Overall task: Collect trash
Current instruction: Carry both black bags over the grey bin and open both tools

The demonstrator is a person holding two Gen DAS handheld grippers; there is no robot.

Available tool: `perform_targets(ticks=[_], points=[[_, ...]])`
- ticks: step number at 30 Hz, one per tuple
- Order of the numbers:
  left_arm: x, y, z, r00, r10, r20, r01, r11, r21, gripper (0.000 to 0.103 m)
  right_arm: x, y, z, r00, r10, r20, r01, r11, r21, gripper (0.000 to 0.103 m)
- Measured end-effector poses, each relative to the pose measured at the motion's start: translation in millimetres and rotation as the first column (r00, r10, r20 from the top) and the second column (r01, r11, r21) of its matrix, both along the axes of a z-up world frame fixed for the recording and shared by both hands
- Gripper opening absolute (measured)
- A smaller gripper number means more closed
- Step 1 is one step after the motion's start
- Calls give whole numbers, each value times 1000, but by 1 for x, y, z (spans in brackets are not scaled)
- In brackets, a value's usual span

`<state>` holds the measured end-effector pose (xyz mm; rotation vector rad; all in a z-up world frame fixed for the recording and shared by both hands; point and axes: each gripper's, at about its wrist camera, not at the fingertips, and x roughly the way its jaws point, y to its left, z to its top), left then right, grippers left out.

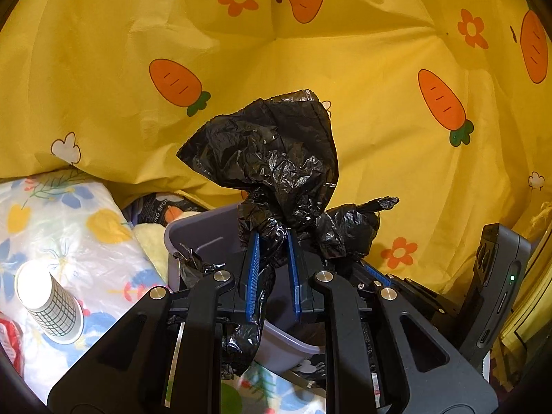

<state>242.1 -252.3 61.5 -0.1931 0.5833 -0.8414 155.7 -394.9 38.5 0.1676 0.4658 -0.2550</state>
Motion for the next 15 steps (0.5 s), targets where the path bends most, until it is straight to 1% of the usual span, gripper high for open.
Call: perform_targets(ticks=[5,15], points=[[11,-9,-10,1000,-9,-27,9,1000,7,15,6,-5,-6,1000,-9,-17,9,1000,0,6],[22,-19,-19,998,-22,-53,23,1000,11,15,15,-9,-14,999,-28,-36,28,1000,-6,6]])
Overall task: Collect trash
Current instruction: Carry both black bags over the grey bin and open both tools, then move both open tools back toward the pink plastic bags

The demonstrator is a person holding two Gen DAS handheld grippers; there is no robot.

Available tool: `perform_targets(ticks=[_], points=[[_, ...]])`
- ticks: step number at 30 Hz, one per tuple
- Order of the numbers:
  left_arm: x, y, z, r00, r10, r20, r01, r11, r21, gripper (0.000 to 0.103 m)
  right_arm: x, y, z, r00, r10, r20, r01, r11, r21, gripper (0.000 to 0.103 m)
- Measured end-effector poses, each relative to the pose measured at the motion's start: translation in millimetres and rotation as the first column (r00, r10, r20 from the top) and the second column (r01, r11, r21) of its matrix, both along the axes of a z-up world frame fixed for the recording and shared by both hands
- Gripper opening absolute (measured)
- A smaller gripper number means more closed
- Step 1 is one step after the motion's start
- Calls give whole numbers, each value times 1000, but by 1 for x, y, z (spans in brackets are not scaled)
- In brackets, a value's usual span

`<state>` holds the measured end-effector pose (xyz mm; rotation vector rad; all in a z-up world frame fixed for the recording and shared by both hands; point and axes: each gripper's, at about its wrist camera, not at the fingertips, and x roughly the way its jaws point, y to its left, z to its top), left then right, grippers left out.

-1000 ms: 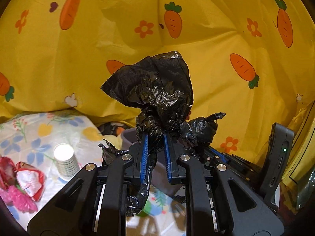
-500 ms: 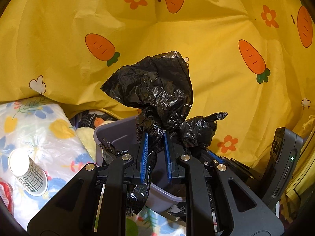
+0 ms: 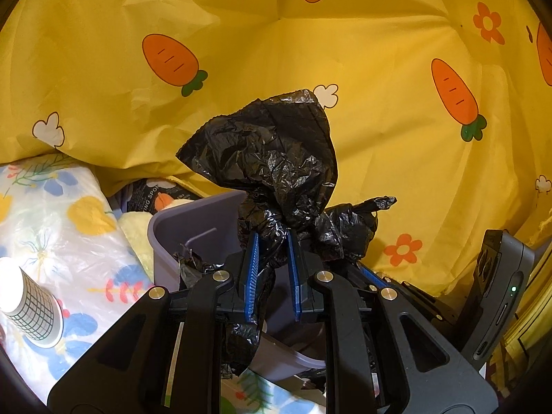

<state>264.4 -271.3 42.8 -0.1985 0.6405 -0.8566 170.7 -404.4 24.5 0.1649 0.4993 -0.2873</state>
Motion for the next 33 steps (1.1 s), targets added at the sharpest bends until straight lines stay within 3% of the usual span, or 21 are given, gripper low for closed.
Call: perform_targets(ticks=[9,11,12,13,16,23,33], points=[[3,-6,-5,1000,-24,-19,24,1000,6,20,5,0,-6,1000,-10,-13,10,1000,-7,10],[4,-6,-6,999,-26,-20,27,1000,12,38,5,1,-7,1000,-11,-13,11,1000,-9,28],[3,-4,-6,1000,-12,-12,12,1000,20,63,5,1,-7,1000,-10,-11,10,1000,-8,33],[2,0,-6,1000,19,2,-19,1000,20,76,4,0,-8,1000,-11,-10,11,1000,-8,41],[0,13,-4,996,87,21,-87,996,13,88,3,2,-9,1000,-17,-12,17,1000,-12,50],[-10,46,-3,981,188,50,-190,981,40,93,-5,9,-12,999,-36,-8,36,999,-26,67],[-47,99,-6,947,297,122,-309,946,98,93,-33,33,-2,999,-21,45,23,998,-63,79]])
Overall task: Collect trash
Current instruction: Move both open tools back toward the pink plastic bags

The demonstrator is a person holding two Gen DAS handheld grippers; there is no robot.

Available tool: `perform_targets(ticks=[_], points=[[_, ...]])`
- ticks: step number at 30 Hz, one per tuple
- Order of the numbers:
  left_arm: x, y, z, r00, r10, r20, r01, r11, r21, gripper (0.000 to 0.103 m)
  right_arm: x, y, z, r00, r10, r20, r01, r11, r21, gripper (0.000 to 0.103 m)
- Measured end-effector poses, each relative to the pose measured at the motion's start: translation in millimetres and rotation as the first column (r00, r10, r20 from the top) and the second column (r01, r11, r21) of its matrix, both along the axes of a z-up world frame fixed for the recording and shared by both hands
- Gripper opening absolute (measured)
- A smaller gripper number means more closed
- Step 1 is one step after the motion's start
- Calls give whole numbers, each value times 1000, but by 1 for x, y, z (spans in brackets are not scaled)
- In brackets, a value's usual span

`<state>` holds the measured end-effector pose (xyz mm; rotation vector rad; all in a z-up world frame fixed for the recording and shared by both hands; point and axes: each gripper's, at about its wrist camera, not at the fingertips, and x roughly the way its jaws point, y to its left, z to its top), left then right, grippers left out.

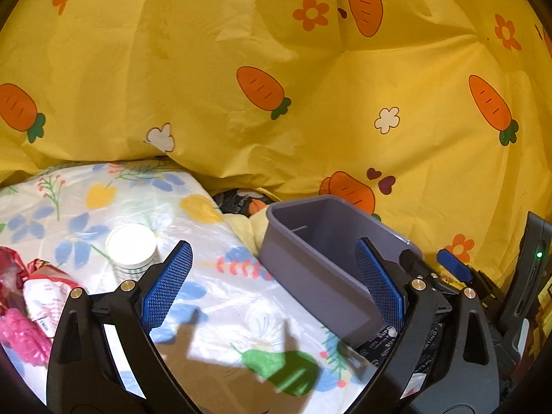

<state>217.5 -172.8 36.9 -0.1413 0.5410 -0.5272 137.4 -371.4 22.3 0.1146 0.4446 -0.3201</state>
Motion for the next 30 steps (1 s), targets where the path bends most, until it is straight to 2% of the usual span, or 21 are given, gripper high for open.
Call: perform_targets(ticks=[5,11,16,18,23,26,29,30], points=[[-27,41,-2,993,117,23,-118,992,54,93,-18,25,3,998,51,27,-51,999,0,82],[-65,111,-9,962,274,19,-275,959,71,93,-32,75,-6,982,189,24,-190,981,29,82],[-92,174,-19,887,462,29,-461,878,125,93,-34,127,-15,947,320,4,-320,947,27,82],[-101,201,-23,849,527,41,-527,838,138,93,-32,149,-20,929,369,-12,-368,929,19,82],[-113,259,-39,773,633,31,-627,757,183,93,-29,194,-30,889,456,-46,-456,890,12,82],[-113,285,-46,742,670,1,-660,732,169,93,-26,214,-34,869,490,-65,-490,871,6,82],[-106,296,-52,737,676,-25,-663,729,170,93,-20,230,-37,852,516,-84,-517,856,8,82],[-102,297,-54,740,672,-36,-657,733,178,89,-19,234,-38,846,525,-89,-527,850,7,82]])
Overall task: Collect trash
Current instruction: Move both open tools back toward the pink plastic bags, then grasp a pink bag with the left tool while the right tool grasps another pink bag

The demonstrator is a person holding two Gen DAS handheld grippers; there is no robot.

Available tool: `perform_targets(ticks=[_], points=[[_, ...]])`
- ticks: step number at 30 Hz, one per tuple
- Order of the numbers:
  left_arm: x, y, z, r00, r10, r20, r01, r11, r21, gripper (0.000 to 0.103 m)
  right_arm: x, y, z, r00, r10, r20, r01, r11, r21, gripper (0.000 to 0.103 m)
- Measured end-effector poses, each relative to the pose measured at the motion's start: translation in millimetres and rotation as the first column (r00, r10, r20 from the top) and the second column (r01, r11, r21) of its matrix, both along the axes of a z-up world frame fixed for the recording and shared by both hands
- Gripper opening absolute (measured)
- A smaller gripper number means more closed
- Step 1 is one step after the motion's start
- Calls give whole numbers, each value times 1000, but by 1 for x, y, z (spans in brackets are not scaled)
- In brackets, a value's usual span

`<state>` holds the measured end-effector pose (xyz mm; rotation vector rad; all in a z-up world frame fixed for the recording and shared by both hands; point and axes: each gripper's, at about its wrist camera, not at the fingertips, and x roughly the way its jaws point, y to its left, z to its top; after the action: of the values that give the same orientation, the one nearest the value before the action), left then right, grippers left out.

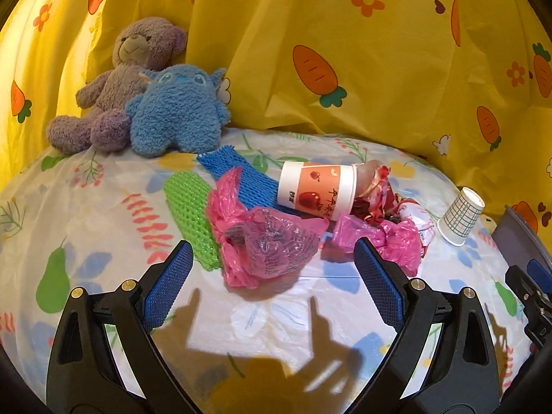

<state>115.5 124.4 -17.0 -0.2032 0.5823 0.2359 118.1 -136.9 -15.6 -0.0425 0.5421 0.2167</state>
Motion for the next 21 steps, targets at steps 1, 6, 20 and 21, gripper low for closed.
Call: perform_targets(ticks=[1,6,20,21], points=[[4,1,-2,1000,-10,-14,9,1000,-4,84,2,5,-1,1000,10,-5,-10,1000,-5,82],[20,5,-11,997,-44,-66,40,998,-51,61,14,28,-2,999,45,-26,-46,999,-26,82],[-12,16,6,997,-61,53,67,991,-115,9,56,100,-18,979,180,-97,-191,975,-115,63],[-17,18,9,996,-52,67,60,991,-117,9,58,102,-20,977,186,-104,-198,973,-116,61]])
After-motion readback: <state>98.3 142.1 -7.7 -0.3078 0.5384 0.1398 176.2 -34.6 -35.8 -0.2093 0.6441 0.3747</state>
